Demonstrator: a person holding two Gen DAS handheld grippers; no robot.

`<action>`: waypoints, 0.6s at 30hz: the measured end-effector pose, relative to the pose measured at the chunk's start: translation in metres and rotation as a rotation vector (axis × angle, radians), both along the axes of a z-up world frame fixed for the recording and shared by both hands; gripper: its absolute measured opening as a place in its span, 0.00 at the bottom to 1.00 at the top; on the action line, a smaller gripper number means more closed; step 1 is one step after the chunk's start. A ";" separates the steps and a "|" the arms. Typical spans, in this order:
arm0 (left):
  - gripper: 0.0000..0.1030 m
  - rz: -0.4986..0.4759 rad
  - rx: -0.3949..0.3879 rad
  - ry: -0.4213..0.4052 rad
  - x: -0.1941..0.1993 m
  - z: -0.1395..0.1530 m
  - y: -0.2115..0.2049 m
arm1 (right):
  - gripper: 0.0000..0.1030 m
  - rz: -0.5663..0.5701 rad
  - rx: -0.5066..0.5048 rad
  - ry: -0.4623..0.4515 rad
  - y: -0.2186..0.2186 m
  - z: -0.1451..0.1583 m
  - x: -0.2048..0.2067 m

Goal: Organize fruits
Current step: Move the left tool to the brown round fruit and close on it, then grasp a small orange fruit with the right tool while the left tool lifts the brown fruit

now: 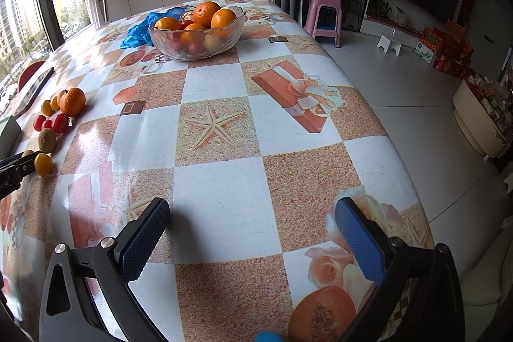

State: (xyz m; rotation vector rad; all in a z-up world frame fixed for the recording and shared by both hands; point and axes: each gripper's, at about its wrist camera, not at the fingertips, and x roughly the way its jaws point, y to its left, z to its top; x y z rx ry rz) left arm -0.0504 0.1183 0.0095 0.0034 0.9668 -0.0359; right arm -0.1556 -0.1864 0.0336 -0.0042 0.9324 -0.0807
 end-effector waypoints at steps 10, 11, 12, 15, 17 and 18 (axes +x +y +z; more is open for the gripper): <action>0.30 0.003 -0.005 -0.028 -0.038 0.001 0.017 | 1.00 0.034 0.013 0.023 0.009 0.002 -0.003; 0.30 0.010 -0.004 -0.033 -0.046 0.001 0.023 | 1.00 0.065 0.031 0.024 0.017 0.003 -0.005; 0.30 0.019 -0.001 -0.038 -0.054 0.001 0.028 | 1.00 0.109 0.057 0.021 0.026 0.004 -0.006; 0.30 0.044 0.001 -0.054 -0.075 0.000 0.042 | 1.00 0.242 0.080 0.012 0.068 0.007 -0.005; 0.30 0.057 0.003 -0.063 -0.085 -0.001 0.047 | 1.00 0.322 0.080 0.001 0.096 0.010 -0.003; 0.30 0.062 0.001 -0.066 -0.088 -0.001 0.049 | 1.00 0.354 0.083 -0.003 0.108 0.011 0.000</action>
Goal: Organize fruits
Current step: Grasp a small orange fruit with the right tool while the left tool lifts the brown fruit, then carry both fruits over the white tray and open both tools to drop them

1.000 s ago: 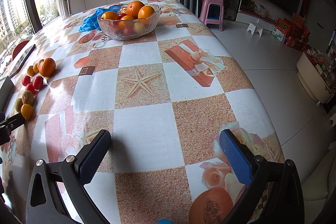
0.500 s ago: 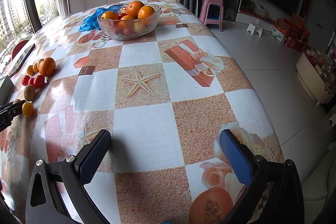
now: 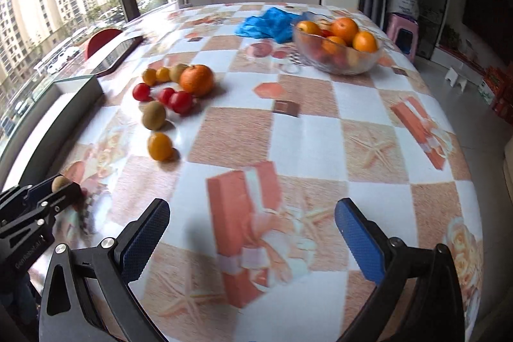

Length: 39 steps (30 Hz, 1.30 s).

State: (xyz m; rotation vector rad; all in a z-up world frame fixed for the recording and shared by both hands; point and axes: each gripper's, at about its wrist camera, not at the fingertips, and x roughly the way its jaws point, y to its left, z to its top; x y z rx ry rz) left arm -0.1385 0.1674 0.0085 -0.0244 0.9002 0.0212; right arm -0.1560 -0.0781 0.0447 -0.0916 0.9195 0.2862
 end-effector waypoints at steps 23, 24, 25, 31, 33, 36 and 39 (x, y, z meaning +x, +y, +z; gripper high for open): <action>0.30 0.026 -0.076 -0.019 -0.006 0.000 0.012 | 0.23 0.185 0.003 0.082 0.061 0.000 0.013; 0.30 0.025 -0.102 -0.015 -0.007 0.000 0.014 | 0.23 0.185 0.004 0.085 0.058 0.000 0.009; 0.30 0.023 -0.127 -0.012 -0.008 0.001 0.017 | 0.23 0.184 0.005 0.089 0.055 0.000 0.005; 0.30 0.016 -0.178 -0.009 -0.013 0.004 0.018 | 0.23 0.158 0.034 0.105 0.040 0.002 -0.007; 0.30 0.012 -0.181 -0.016 -0.015 0.006 0.017 | 0.23 0.155 0.040 0.107 0.039 0.004 -0.009; 0.30 0.009 -0.190 -0.037 -0.020 0.013 0.019 | 0.23 0.157 0.046 0.109 0.041 0.006 -0.012; 0.30 0.011 -0.197 -0.062 -0.024 0.023 0.022 | 0.23 0.167 0.053 0.109 0.048 0.008 -0.014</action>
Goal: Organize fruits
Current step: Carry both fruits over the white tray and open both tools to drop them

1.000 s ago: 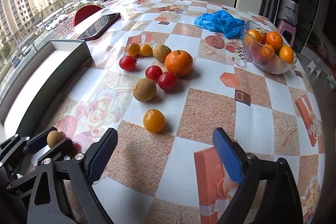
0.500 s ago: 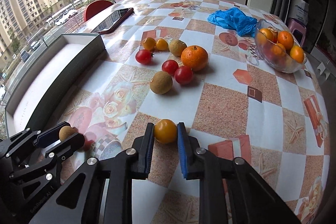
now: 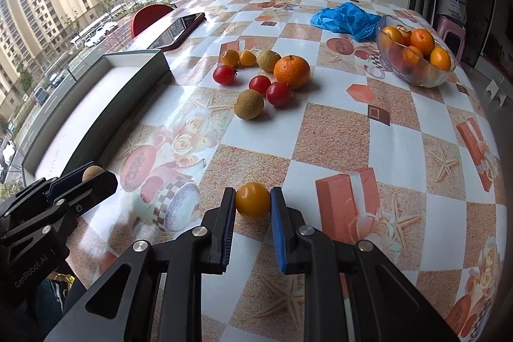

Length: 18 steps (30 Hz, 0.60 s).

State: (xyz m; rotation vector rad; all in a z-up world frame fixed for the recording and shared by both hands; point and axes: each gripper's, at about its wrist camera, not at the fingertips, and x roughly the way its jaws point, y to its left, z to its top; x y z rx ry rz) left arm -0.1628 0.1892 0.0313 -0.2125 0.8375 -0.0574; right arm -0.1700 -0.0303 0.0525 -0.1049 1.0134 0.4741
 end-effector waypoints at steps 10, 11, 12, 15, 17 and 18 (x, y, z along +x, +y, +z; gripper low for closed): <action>0.30 0.041 0.006 -0.059 -0.013 0.020 0.025 | 0.23 0.061 0.019 0.008 0.038 0.004 -0.005; 0.30 0.044 0.013 -0.059 -0.014 0.021 0.028 | 0.23 0.068 0.023 0.008 0.044 0.006 -0.003; 0.30 0.049 0.023 -0.062 -0.014 0.022 0.031 | 0.23 0.075 0.027 0.008 0.049 0.008 -0.002; 0.30 0.067 0.051 -0.074 -0.015 0.025 0.041 | 0.23 0.103 0.035 0.002 0.067 0.015 0.001; 0.30 0.083 0.053 -0.082 -0.016 0.028 0.051 | 0.23 0.128 0.036 -0.004 0.081 0.020 0.002; 0.30 0.094 0.054 -0.086 -0.016 0.029 0.057 | 0.23 0.142 0.037 -0.007 0.088 0.022 0.002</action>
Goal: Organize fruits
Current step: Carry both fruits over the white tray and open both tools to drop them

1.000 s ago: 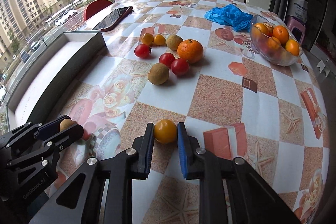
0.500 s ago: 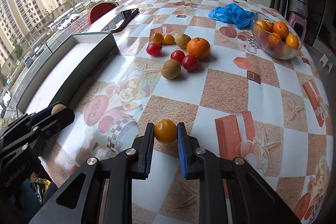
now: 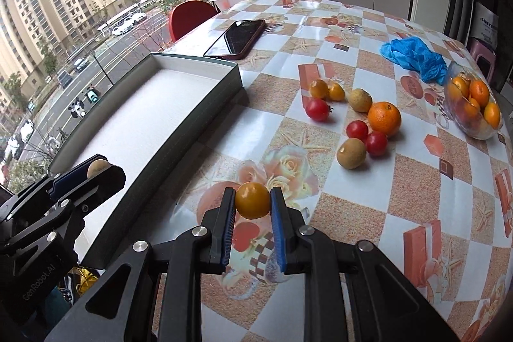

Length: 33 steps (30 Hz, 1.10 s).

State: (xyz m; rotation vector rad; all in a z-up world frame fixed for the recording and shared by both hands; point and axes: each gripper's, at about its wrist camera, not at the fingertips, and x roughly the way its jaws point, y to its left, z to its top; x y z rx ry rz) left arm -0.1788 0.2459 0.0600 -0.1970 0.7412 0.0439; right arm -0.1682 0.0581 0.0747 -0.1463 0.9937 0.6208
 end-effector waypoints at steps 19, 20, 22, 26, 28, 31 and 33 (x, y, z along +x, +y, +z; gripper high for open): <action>0.30 0.231 0.059 0.033 0.008 -0.024 0.093 | 0.22 0.288 -0.057 -0.041 0.131 0.009 -0.017; 0.30 0.235 0.059 0.036 0.009 -0.026 0.095 | 0.22 0.297 -0.063 -0.042 0.134 0.007 -0.018; 0.30 0.246 0.055 0.040 0.010 -0.029 0.100 | 0.23 0.307 -0.071 -0.041 0.140 0.005 -0.019; 0.30 0.255 0.035 0.055 0.011 -0.036 0.107 | 0.23 0.312 -0.084 -0.021 0.145 -0.004 -0.019; 0.30 0.255 0.032 0.063 0.010 -0.040 0.109 | 0.23 0.314 -0.091 -0.015 0.147 -0.007 -0.018; 0.30 0.254 0.031 0.073 0.010 -0.044 0.109 | 0.23 0.316 -0.097 -0.009 0.148 -0.011 -0.016; 0.30 0.255 0.030 0.079 0.010 -0.046 0.109 | 0.23 0.317 -0.098 -0.004 0.148 -0.012 -0.017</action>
